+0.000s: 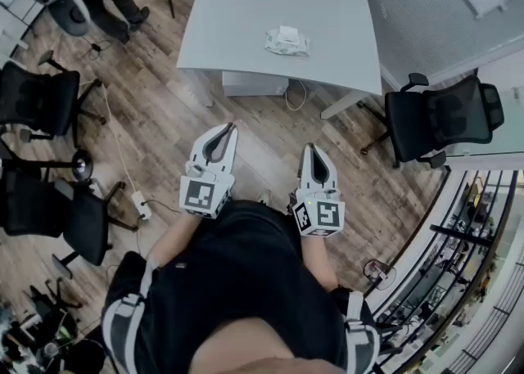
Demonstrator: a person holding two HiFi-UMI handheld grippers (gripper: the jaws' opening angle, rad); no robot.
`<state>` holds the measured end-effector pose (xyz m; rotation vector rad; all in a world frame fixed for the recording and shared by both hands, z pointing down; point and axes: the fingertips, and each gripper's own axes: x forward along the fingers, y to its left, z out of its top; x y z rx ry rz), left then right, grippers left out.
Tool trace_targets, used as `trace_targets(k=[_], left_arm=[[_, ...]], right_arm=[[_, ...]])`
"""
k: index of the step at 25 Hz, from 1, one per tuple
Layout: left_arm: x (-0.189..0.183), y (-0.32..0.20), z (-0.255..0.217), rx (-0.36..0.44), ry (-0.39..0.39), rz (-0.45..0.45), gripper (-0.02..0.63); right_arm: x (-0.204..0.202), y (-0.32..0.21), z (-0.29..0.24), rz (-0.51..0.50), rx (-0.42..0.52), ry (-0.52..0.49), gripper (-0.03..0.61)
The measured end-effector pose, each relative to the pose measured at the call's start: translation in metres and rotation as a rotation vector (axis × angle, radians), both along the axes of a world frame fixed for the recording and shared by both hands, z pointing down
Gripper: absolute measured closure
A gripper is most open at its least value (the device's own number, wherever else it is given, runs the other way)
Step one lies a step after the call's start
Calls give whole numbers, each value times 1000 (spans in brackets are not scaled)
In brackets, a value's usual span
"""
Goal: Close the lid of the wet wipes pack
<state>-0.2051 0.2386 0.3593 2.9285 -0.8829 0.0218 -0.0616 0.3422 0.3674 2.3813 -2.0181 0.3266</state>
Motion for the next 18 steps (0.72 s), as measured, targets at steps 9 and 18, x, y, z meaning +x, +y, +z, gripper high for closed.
trace_targets(k=[9,18], left_arm=[[6,5,-5,5,7,10,574],[5,5,-2,-1,8,6,574]], right_arm=[[3,4,-3,4,4,-2,557],[8,3,-7,21,59,-21,537]])
